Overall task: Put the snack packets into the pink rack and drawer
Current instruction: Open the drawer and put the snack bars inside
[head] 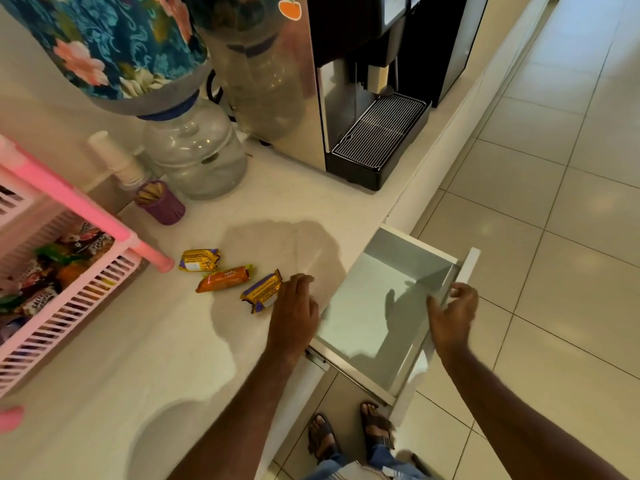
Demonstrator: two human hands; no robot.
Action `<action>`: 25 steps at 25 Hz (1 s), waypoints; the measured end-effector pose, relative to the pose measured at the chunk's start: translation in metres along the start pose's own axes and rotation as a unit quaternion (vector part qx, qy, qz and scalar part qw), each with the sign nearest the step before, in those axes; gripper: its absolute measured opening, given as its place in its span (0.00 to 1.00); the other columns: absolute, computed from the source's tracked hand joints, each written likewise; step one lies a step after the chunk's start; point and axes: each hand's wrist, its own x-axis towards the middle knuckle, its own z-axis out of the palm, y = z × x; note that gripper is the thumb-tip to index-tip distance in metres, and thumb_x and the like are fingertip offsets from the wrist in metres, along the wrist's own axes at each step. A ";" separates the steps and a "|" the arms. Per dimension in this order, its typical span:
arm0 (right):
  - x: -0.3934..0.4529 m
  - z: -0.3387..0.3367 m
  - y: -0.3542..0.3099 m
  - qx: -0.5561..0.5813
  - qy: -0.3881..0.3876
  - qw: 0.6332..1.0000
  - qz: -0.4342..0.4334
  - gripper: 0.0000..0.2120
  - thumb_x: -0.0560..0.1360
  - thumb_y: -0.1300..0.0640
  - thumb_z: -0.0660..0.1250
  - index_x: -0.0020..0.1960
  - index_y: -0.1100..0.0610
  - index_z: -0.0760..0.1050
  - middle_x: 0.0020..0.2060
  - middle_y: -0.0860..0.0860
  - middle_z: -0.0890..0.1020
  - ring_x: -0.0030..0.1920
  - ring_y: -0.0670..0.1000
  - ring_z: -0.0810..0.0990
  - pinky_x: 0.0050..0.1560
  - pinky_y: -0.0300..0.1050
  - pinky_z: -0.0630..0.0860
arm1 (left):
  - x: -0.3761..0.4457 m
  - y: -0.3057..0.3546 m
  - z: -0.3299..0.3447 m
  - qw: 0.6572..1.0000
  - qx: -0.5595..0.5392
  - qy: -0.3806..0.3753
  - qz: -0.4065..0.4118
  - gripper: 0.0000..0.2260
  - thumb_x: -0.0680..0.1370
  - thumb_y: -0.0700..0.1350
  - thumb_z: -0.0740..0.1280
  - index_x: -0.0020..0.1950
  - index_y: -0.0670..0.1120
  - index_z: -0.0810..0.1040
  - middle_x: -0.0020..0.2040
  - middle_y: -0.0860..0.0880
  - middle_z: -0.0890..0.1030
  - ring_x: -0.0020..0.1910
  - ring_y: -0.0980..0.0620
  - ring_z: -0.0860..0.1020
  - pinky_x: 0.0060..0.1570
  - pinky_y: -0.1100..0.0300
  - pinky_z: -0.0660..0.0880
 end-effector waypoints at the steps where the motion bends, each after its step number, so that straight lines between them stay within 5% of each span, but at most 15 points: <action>1: -0.003 0.011 -0.014 -0.021 -0.044 0.996 -0.073 0.22 0.73 0.61 0.75 0.63 0.55 0.69 0.55 0.52 0.73 0.54 0.55 0.75 0.52 0.53 0.76 | 0.006 -0.009 -0.013 0.999 0.002 0.043 0.006 0.17 0.75 0.35 0.65 0.63 0.44 0.74 0.61 0.45 0.77 0.59 0.44 0.74 0.57 0.49 0.75; 6: -0.041 0.094 -0.093 -0.130 -0.311 0.886 -0.317 0.26 0.75 0.58 0.72 0.71 0.53 0.71 0.65 0.50 0.75 0.63 0.53 0.73 0.64 0.57 0.71 | 0.036 -0.082 -0.069 0.991 0.044 0.090 -0.086 0.18 0.73 0.29 0.66 0.62 0.39 0.77 0.59 0.40 0.79 0.58 0.37 0.76 0.61 0.45 0.72; 9: -0.070 0.147 -0.130 -0.232 -0.394 0.791 -0.406 0.39 0.73 0.54 0.72 0.80 0.53 0.60 0.74 0.52 0.67 0.72 0.55 0.66 0.67 0.53 0.66 | 0.041 -0.125 -0.087 0.988 0.074 -0.015 -0.138 0.22 0.75 0.33 0.67 0.70 0.38 0.73 0.67 0.38 0.76 0.67 0.36 0.73 0.67 0.45 0.68; 13: -0.088 0.192 -0.145 -0.352 -0.418 0.702 -0.457 0.47 0.71 0.50 0.74 0.82 0.52 0.51 0.79 0.51 0.60 0.79 0.53 0.56 0.69 0.55 0.63 | 0.035 -0.151 -0.095 0.975 0.149 -0.129 -0.107 0.29 0.75 0.40 0.68 0.77 0.41 0.67 0.73 0.42 0.72 0.72 0.39 0.69 0.68 0.47 0.67; 19: -0.101 0.207 -0.139 -0.393 -0.302 0.733 -0.467 0.27 0.75 0.58 0.63 0.74 0.48 0.68 0.71 0.46 0.72 0.73 0.49 0.69 0.62 0.52 0.62 | 0.031 -0.162 -0.092 0.967 0.205 -0.129 -0.075 0.22 0.77 0.45 0.66 0.72 0.47 0.71 0.69 0.46 0.74 0.66 0.43 0.73 0.61 0.50 0.69; 25: -0.100 0.184 -0.131 -0.351 -0.315 0.791 -0.390 0.27 0.75 0.47 0.68 0.72 0.46 0.68 0.66 0.44 0.74 0.67 0.50 0.72 0.61 0.51 0.63 | 0.022 -0.156 -0.083 0.966 0.149 -0.137 -0.162 0.17 0.78 0.49 0.66 0.67 0.48 0.74 0.63 0.47 0.78 0.62 0.43 0.76 0.59 0.49 0.68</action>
